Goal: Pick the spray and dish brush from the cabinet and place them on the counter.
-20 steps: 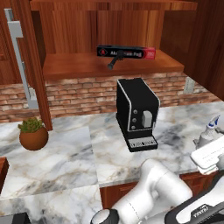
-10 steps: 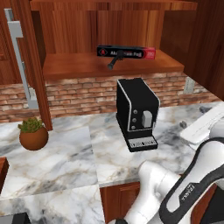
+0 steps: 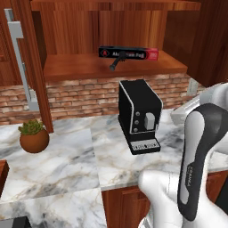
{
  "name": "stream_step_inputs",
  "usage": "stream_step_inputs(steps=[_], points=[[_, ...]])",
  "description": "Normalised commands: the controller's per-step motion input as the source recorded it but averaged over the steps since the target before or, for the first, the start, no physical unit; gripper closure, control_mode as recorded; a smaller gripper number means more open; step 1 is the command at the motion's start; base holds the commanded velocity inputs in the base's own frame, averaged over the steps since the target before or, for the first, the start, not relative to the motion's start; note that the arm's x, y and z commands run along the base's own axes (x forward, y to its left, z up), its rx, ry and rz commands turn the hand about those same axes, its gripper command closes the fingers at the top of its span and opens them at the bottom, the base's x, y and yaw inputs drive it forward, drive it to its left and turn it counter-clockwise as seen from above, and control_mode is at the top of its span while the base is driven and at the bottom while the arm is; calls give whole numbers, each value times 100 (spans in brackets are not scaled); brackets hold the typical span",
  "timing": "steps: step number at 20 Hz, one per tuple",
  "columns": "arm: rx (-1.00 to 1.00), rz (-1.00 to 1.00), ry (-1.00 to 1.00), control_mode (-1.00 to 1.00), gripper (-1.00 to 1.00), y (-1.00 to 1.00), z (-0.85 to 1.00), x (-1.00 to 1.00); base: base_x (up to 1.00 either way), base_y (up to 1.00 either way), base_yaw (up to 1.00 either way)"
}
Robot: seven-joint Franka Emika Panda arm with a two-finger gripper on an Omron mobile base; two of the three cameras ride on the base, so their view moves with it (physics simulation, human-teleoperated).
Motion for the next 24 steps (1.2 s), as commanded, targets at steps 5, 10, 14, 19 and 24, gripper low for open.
stream_step_inputs(steps=[5, 10, 14, 19, 24], points=[[6, -7, 21, -100, -100, -17, 22, 0, 0, 0, 0], [2, -5, 4, -100, -100, 2, 8, -7, 0, 0, 0], [6, -3, 0, -100, -100, 4, -1, -4, 0, 0, 0], [19, -7, -6, -100, -100, 9, 0, 0, 0, 0, 0], [19, -11, -18, -100, -100, 41, -1, 1, 0, 0, 0]])
